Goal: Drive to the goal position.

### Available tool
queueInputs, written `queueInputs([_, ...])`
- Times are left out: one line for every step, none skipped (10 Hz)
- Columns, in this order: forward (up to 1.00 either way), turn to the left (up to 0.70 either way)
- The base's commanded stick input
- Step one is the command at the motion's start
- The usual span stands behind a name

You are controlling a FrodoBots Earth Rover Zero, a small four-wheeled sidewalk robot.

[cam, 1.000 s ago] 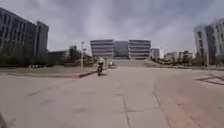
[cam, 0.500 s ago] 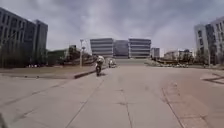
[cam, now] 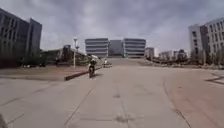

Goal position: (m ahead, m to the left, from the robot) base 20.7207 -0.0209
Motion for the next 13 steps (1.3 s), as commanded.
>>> queueInputs([1.00, 0.00])
queueInputs([1.00, 0.00])
queueInputs([1.00, 0.00])
queueInputs([1.00, 0.00])
queueInputs([1.00, 0.00])
queueInputs([1.00, 0.00])
queueInputs([1.00, 0.00])
queueInputs([1.00, 0.00])
queueInputs([1.00, 0.00])
queueInputs([1.00, 0.00])
queueInputs([1.00, 0.00])
queueInputs([1.00, 0.00])
queueInputs([1.00, 0.00])
